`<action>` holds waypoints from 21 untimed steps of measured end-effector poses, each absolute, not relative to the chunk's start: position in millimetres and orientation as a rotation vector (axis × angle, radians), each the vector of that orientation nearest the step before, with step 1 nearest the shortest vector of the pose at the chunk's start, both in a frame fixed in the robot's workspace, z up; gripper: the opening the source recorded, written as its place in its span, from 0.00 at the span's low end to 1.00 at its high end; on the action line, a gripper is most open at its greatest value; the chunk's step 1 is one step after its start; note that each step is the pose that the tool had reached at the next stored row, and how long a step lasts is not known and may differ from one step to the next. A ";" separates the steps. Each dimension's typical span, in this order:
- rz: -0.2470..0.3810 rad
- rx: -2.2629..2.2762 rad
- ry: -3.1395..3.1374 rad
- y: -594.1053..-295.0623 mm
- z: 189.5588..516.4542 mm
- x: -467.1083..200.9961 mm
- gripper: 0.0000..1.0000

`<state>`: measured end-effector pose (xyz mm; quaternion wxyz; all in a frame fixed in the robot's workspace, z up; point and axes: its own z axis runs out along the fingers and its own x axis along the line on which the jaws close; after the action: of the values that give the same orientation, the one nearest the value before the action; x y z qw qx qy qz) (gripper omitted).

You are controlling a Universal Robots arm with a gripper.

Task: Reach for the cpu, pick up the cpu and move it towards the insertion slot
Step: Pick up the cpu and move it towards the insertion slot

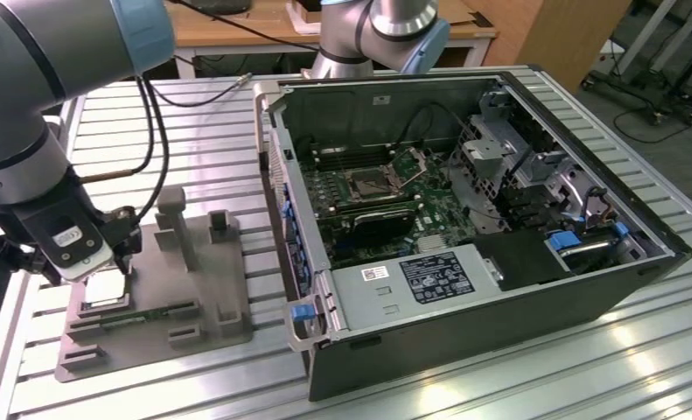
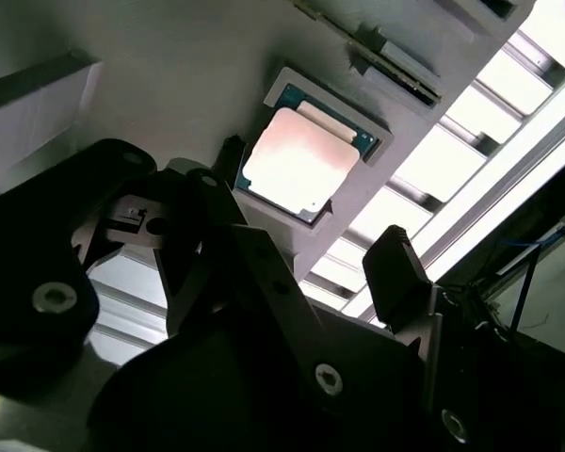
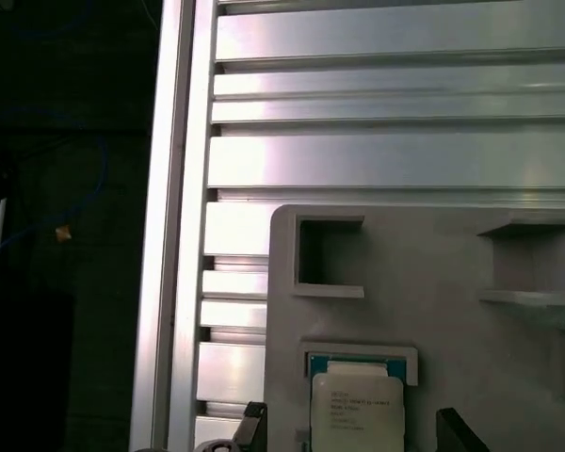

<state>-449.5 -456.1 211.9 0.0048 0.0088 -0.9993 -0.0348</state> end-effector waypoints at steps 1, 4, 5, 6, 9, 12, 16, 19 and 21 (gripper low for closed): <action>-0.109 0.028 -3.130 -456.9 210.6 -449.5 0.78; -0.110 0.027 -3.130 -457.9 209.1 -449.6 0.78; -0.110 0.027 -3.130 -458.0 209.1 -449.5 0.78; -0.111 0.027 -3.130 -458.0 209.0 -449.5 0.78; -0.111 0.027 -3.130 -458.0 208.7 -449.5 0.78; -0.111 0.028 -3.130 -458.7 204.8 -449.3 0.78; -0.111 0.027 -3.130 -459.1 197.5 -449.1 0.78; -0.111 0.027 -3.130 -459.1 192.2 -447.1 0.78; -0.111 0.027 -3.130 -459.1 188.6 -446.9 0.78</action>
<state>-446.9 -459.1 188.6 0.0048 0.0087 -0.9993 -0.0354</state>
